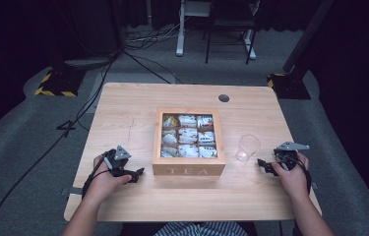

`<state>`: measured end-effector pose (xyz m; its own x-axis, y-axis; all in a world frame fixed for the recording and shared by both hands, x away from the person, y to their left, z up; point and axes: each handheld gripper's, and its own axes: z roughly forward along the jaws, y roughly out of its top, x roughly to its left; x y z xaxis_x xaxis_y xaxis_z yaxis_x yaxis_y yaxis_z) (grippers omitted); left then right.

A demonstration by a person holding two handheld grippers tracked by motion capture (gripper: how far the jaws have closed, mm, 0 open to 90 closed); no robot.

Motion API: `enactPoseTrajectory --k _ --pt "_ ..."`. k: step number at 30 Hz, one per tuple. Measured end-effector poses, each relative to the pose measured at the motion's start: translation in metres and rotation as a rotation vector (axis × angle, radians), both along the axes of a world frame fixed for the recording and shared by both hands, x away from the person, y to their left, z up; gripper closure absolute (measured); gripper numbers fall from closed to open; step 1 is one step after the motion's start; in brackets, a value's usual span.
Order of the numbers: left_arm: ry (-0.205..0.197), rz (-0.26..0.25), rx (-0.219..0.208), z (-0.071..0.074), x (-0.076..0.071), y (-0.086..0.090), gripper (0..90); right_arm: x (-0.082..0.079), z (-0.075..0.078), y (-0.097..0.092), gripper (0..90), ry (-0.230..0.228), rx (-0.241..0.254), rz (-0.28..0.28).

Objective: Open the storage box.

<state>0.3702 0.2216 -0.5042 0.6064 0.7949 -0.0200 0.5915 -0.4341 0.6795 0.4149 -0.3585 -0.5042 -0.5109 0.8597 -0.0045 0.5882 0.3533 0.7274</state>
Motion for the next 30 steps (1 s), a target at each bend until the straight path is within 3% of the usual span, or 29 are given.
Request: enactPoseTrajectory --k 9,14,23,30 --pt "0.041 0.000 0.045 0.010 0.004 0.003 23.8 0.000 0.000 0.000 10.3 0.000 0.000 0.003" --pt "0.038 0.014 0.026 0.019 0.003 0.009 25.1 0.000 0.000 0.000 10.3 0.000 0.001 0.005" --pt "0.001 0.016 0.000 0.043 0.001 0.016 26.1 0.000 0.000 0.000 10.3 0.000 0.002 0.007" --pt "-0.049 0.014 -0.032 0.060 -0.001 0.017 27.1 0.000 0.000 0.000 10.3 -0.001 0.003 0.007"
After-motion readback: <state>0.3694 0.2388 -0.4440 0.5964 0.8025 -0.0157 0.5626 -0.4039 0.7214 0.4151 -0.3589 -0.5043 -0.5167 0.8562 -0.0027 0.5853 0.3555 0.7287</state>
